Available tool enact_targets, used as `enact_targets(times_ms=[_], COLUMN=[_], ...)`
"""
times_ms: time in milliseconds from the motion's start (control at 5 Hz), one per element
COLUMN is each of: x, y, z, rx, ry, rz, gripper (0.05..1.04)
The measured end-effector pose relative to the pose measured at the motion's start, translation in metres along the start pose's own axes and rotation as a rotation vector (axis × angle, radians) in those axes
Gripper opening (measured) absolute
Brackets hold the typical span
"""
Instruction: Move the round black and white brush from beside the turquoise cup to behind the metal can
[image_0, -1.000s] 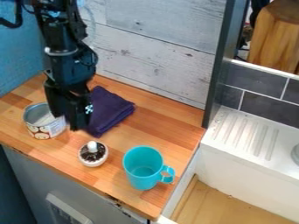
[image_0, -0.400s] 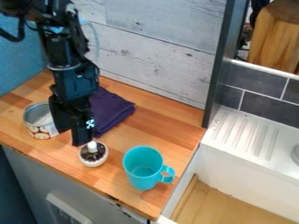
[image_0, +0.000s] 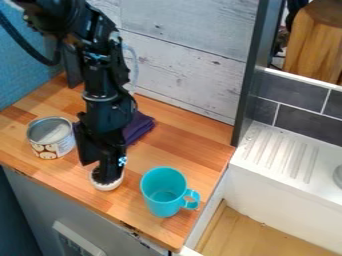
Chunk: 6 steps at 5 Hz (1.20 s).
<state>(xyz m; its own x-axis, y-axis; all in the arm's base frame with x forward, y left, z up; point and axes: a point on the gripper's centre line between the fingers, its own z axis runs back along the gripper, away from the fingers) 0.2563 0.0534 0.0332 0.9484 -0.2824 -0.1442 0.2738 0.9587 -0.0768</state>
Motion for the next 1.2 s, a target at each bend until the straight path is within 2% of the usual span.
enact_targets(times_ms=[200,400,600,800,1000,1200], x=[0.001,0.003,0.003,0.004,0.012,0.012], y=[-0.003,-0.002,0.000,0.003,0.006,0.005], z=[-0.002,-0.002,-0.004,-0.011,-0.010,-0.010], rx=[0.033,0.047,0.055,0.054,0.051,0.044], ry=[0.011,0.006,0.009,0.035,0.032,0.034], rz=[0.011,0.031,0.052,0.065,0.077,0.085], gripper=[0.994,0.944,0.683,0.416,0.268,0.260])
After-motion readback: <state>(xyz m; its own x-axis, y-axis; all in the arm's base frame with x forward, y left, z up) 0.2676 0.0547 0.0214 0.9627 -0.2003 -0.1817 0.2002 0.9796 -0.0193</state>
